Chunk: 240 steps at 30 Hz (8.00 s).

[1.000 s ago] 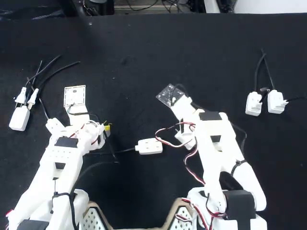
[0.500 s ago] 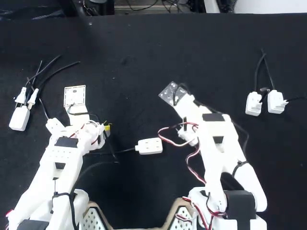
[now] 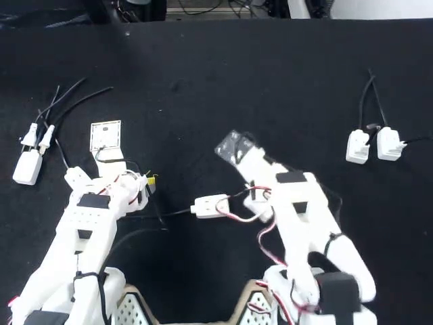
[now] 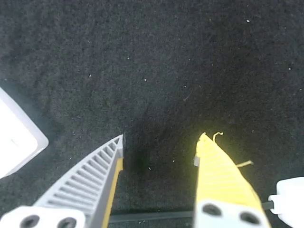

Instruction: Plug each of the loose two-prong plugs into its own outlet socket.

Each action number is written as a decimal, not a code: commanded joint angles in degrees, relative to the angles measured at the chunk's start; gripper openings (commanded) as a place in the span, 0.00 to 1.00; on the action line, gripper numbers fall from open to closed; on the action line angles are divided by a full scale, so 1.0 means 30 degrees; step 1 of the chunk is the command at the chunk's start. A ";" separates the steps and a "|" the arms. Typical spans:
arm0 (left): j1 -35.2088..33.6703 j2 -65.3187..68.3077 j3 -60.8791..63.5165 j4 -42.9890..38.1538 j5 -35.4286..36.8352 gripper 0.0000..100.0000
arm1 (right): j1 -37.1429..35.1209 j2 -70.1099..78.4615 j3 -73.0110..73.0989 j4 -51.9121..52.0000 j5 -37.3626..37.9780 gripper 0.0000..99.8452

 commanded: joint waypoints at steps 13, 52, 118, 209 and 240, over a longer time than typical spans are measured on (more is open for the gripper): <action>-0.0190 -0.0557 -0.0073 -0.0352 0.0117 0.24 | -0.0147 -0.0366 -0.3736 0.3780 -0.2168 0.04; -0.0190 -0.0557 -0.0132 -0.0381 0.0088 0.24 | -0.2315 -0.0366 -0.1245 0.1700 -0.0381 0.20; -0.0190 -0.0557 -0.0103 -0.0381 0.0088 0.24 | 0.1114 -0.0190 -0.0777 -0.1201 0.1231 0.16; 0.0894 -1.8842 0.5465 0.5099 0.0117 0.26 | -1.3333 -0.6256 0.4322 -0.9055 -1.1282 0.01; 0.2447 -2.1568 0.6813 0.6681 -0.2842 0.25 | -1.1370 -1.5429 0.5963 -0.5128 -1.1165 0.01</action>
